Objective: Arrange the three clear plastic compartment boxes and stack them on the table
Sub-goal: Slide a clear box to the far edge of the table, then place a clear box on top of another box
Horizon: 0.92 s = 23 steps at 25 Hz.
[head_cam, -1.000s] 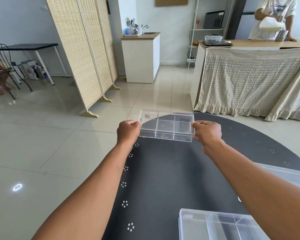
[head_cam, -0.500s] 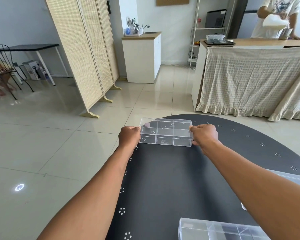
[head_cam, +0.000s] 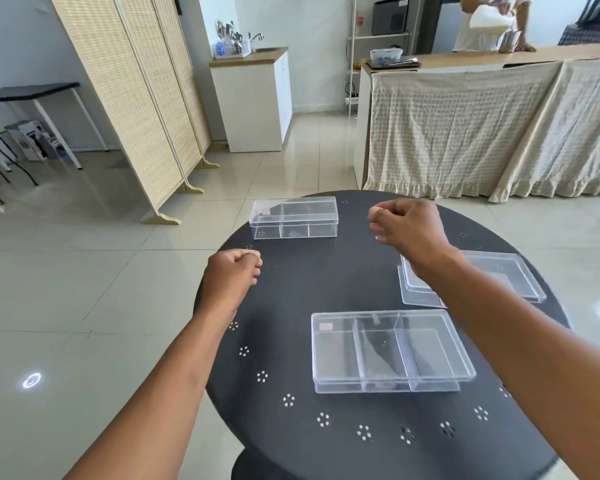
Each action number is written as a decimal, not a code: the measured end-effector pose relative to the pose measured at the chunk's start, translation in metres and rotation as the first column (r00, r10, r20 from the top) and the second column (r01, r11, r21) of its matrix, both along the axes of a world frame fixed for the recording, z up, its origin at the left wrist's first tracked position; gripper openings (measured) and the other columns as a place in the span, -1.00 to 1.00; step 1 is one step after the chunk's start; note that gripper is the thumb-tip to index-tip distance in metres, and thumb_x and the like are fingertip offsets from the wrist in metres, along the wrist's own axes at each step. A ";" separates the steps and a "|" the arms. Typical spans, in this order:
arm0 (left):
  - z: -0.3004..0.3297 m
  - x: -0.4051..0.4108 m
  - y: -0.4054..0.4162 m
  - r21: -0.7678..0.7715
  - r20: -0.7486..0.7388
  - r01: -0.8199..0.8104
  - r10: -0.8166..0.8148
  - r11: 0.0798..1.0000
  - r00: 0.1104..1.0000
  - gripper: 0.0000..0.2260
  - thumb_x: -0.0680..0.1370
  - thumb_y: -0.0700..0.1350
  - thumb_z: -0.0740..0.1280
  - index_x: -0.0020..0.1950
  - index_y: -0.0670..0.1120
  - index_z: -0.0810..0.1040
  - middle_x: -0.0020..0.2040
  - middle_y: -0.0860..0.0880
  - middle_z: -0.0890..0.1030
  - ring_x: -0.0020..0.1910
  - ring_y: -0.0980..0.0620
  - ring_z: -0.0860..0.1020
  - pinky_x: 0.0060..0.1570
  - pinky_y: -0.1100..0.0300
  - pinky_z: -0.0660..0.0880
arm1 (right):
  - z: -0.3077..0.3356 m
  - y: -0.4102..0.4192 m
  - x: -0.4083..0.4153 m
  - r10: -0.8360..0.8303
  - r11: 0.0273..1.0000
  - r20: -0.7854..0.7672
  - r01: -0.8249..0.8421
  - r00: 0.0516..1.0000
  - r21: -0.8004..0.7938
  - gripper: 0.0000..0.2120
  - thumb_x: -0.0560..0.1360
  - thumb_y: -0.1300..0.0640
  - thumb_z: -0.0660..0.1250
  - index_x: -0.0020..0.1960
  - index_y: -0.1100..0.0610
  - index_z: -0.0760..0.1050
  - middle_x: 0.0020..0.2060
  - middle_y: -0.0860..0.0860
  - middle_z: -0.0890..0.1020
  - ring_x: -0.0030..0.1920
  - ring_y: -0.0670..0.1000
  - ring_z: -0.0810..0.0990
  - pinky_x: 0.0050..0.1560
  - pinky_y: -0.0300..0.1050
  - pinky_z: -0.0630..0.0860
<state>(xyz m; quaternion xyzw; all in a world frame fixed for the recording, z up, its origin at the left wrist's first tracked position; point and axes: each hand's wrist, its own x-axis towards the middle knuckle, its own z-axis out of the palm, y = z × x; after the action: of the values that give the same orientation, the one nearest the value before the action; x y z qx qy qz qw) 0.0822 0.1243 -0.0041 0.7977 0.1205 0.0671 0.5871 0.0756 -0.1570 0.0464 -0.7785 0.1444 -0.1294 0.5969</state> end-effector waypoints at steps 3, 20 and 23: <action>-0.005 -0.053 -0.015 -0.004 -0.023 0.081 -0.081 0.997 0.996 -0.85 0.57 -0.17 0.37 -0.15 -0.09 0.70 -0.06 -0.17 0.77 0.03 -0.19 0.74 0.04 -0.02 0.69 | -0.007 -0.016 -0.061 -0.015 0.999 0.031 0.014 0.999 0.047 -0.91 0.45 0.10 0.44 -0.19 0.09 0.70 -0.16 0.16 0.80 0.02 0.24 0.77 0.11 0.25 0.69; -0.039 -0.150 -0.061 0.055 -0.081 0.123 -0.118 0.991 0.990 -0.78 0.47 0.06 0.42 -0.14 -0.05 0.77 -0.23 0.03 0.78 -0.16 -0.05 0.77 0.03 -0.09 0.70 | -0.079 -0.049 -0.169 -0.100 0.970 -0.210 0.049 0.973 -0.237 -0.64 0.59 -0.04 0.37 -0.21 0.20 0.70 -0.43 0.06 0.59 -0.29 0.06 0.54 -0.23 -0.14 0.44; -0.037 -0.139 -0.040 0.065 -0.048 0.050 -0.047 0.997 0.998 -0.72 0.42 0.10 0.36 -0.20 -0.09 0.72 -0.30 -0.03 0.75 -0.23 -0.05 0.71 -0.03 -0.15 0.70 | -0.078 -0.025 -0.157 -0.096 0.977 -0.147 0.065 0.984 -0.205 -0.64 0.60 0.00 0.37 -0.18 0.24 0.72 -0.37 0.12 0.68 -0.26 0.06 0.55 -0.19 -0.14 0.41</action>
<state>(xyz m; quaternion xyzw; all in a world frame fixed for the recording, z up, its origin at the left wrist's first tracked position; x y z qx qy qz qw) -0.0571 0.0842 -0.0407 0.8209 0.1124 0.0380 0.5587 -0.0815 -0.1823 -0.0317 -0.8355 0.2086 -0.1062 0.4972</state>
